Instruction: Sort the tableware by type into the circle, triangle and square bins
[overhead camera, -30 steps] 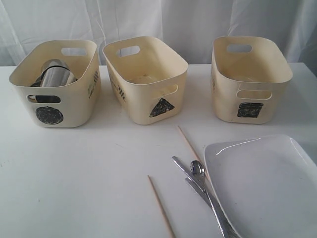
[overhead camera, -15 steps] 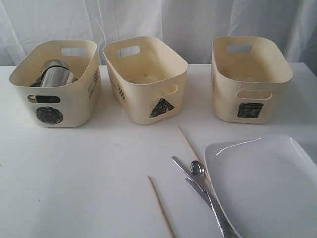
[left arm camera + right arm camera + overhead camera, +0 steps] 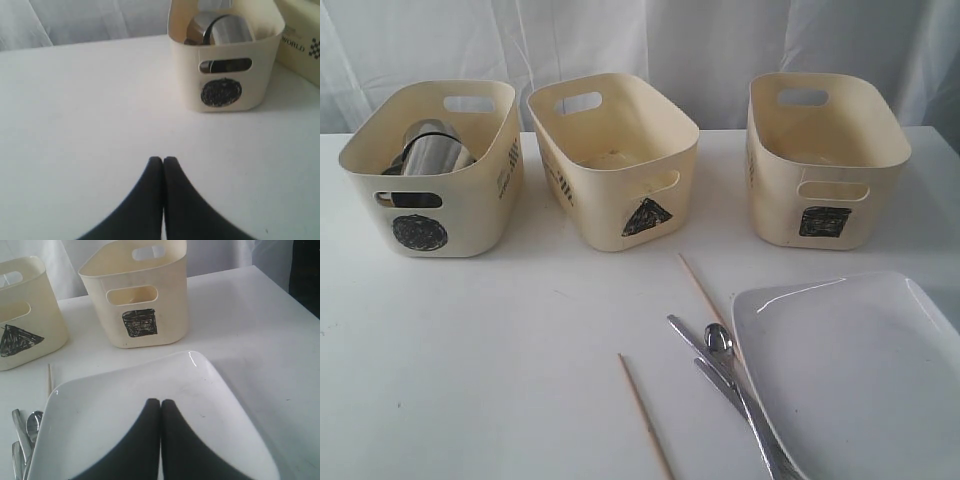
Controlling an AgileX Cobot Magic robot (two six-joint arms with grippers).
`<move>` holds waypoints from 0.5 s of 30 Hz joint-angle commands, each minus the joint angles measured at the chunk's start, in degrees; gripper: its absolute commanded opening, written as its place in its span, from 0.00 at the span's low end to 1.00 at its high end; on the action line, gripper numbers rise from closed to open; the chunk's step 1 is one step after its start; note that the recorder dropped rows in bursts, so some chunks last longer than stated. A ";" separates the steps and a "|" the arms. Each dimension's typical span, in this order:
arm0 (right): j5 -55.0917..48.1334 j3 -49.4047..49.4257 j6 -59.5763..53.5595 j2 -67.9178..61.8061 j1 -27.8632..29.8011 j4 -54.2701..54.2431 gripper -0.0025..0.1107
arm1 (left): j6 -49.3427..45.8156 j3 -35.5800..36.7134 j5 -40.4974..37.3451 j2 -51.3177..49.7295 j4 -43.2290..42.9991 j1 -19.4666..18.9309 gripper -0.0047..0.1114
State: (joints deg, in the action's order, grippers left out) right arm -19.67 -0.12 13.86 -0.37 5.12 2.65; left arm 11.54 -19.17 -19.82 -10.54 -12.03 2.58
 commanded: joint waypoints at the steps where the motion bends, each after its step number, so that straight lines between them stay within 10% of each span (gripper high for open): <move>1: 0.38 0.12 0.07 0.37 0.08 0.17 0.02 | 0.94 0.41 -0.56 7.63 0.05 -0.17 0.04; 15: 0.38 0.12 0.07 0.37 0.08 0.17 0.02 | 7.29 18.36 10.18 10.54 1.87 -0.17 0.04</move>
State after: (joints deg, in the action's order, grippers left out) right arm -19.67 -0.12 13.86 -0.37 5.12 2.65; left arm 17.49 -5.58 -13.83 -0.27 -10.58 2.58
